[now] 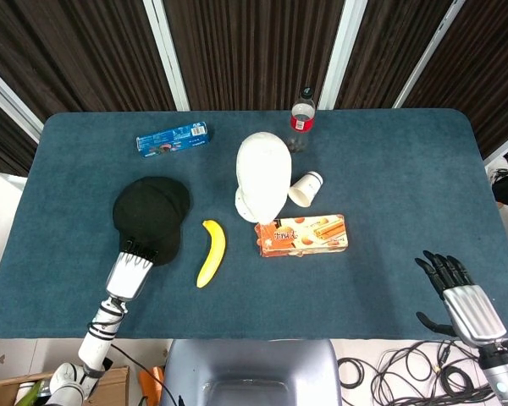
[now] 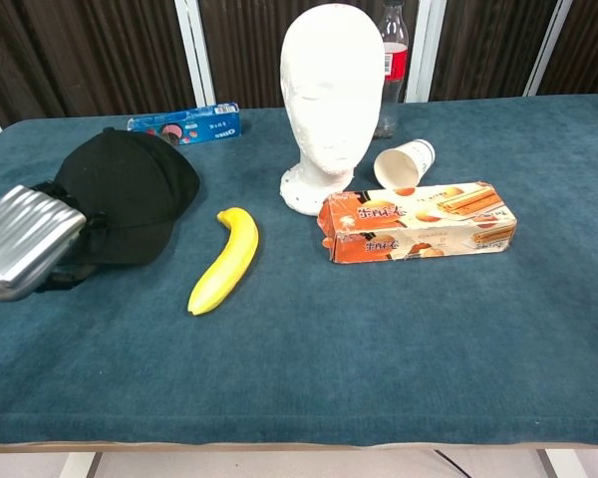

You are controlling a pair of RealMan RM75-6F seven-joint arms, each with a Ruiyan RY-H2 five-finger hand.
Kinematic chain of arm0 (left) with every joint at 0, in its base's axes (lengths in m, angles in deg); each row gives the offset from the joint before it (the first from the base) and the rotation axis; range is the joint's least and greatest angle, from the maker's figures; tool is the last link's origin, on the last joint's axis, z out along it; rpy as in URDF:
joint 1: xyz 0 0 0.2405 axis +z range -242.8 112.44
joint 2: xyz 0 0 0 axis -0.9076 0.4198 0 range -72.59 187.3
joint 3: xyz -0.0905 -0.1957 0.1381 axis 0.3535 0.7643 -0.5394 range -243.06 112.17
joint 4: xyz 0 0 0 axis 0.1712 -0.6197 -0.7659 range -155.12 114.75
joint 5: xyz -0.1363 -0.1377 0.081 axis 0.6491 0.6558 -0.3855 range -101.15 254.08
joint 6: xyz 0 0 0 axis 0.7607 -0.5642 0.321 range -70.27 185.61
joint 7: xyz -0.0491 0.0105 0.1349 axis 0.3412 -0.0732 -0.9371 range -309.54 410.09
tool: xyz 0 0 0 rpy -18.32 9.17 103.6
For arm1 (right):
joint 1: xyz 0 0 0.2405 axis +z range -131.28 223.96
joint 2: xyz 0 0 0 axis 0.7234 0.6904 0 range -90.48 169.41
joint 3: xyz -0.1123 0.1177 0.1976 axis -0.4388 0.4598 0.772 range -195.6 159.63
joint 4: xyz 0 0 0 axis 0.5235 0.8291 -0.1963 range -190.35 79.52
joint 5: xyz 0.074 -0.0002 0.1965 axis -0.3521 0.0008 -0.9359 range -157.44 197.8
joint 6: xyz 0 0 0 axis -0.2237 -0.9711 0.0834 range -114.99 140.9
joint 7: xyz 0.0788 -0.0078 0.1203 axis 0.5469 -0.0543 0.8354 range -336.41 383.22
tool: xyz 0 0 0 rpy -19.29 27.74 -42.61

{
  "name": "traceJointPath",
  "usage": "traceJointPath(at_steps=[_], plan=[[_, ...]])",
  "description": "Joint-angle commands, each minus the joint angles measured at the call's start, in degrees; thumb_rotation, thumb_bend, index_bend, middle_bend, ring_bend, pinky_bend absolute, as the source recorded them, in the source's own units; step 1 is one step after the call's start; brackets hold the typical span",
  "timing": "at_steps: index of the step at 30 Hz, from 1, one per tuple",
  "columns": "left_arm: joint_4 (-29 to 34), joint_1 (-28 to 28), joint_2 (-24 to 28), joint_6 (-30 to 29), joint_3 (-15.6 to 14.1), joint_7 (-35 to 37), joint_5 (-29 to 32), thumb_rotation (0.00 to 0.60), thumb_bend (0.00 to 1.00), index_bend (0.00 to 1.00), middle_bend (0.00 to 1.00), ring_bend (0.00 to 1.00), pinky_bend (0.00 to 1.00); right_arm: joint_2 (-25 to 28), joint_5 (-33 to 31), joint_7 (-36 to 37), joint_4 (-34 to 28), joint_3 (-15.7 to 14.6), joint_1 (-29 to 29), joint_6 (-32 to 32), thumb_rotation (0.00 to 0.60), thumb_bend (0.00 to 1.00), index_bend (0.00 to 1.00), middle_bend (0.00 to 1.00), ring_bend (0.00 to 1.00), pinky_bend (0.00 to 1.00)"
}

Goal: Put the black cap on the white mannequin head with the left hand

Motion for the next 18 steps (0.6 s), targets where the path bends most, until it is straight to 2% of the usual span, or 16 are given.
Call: traceJointPath(at_steps=[1,5,12,18], plan=[[-0.01,-0.99,0.87,-3.0,0.54,2.02,0.63,0.6,0.47,0.72,0.74,0.57,0.4,-0.02,-0.04,-0.01,0.0,0.0,0.05,0.16,0.6,0.18,0.0,0.0,0.0,0.0],[0.0,-2.11,2.16,-7.58,1.58,4.2,1.65,0.6,0.51,0.73,0.74,0.57,0.4,-0.15,-0.09,-0.28,-0.06,0.03,0.13,0.45,0.6,0.18,0.0,0.0,0.0,0.0],[0.51,-3.98,4.84,-14.66,5.94,8.69,5.9,0.6,0.55,0.74,0.76,0.58,0.4,-0.25,-0.07,-0.47,-0.22,-0.07,0.21,0.93,0.6,0.18,0.0,0.0,0.0,0.0],[0.69,-5.84,7.95,-19.97,7.92,9.87,7.72,0.6,0.58,0.75,0.76,0.59,0.4,-0.31,-0.13,-0.53,-0.25,-0.07,0.3,1.26,0.6,0.18,0.0,0.0,0.0,0.0]])
